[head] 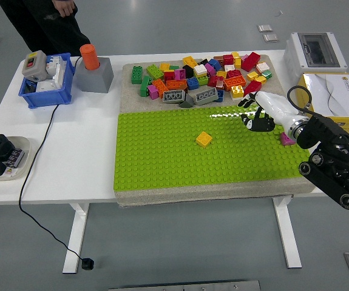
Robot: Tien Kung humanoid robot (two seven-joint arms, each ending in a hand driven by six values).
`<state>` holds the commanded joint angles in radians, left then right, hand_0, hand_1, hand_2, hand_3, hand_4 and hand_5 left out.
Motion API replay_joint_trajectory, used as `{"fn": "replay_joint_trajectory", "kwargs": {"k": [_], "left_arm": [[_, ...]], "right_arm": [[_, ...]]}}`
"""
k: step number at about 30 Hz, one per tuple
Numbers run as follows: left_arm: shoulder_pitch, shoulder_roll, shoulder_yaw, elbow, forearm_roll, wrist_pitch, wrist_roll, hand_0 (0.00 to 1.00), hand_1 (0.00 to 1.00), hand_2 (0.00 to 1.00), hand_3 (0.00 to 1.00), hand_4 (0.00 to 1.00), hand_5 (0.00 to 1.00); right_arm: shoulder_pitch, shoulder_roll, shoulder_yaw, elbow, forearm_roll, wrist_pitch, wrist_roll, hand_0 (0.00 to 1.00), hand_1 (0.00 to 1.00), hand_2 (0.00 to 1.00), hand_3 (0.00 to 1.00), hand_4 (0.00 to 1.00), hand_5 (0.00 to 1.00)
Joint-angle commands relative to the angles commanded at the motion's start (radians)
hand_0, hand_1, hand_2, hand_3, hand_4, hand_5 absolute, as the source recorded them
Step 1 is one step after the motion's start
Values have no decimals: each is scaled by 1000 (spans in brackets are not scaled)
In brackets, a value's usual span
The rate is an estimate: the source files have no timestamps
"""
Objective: Pick up the button,place it on the desk,press the button,press the button
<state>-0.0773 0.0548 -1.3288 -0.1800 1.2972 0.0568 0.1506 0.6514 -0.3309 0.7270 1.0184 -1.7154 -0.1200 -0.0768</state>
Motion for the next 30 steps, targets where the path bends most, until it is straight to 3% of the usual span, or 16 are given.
{"fn": "replay_joint_trajectory", "kwargs": {"k": [5,8,12,16,19,23,24,29,30], "left_arm": [[5,12,-23,0,28,2,22,672,648,701,763,762,549],[3,12,7,0,1,3,18,675,650,702,762,765,555],[-3,12,15,0,-4,7,22,674,651,700,761,757,547],[-16,3,73,0,-47,13,6,674,651,700,761,757,547],[-22,-2,108,0,-81,22,-7,674,652,700,760,754,542],[-17,-3,95,0,-69,26,-3,674,652,700,760,754,542],[-14,-2,81,0,-55,26,1,673,651,698,760,745,523],[-4,0,38,0,-14,25,9,673,651,698,760,745,523],[-3,-2,36,0,-10,24,10,672,649,697,759,743,515]], "right_arm": [[17,3,6,-39,-80,-46,30,296,414,645,675,484,218],[33,14,-9,-84,-143,-73,55,279,389,613,678,489,230],[56,79,-6,-149,-223,-108,84,281,387,606,678,487,218],[34,97,39,-161,-185,-114,97,281,387,606,678,487,218],[1,76,77,-140,-133,-102,92,281,387,596,662,504,224],[-31,9,63,-62,-54,-39,73,281,387,596,662,504,224],[-34,-10,47,-39,-33,-20,72,317,443,648,688,282,115],[-23,-48,-37,51,30,16,73,317,443,648,688,282,115],[-18,-48,-57,59,41,19,74,319,455,647,693,221,101]]}}
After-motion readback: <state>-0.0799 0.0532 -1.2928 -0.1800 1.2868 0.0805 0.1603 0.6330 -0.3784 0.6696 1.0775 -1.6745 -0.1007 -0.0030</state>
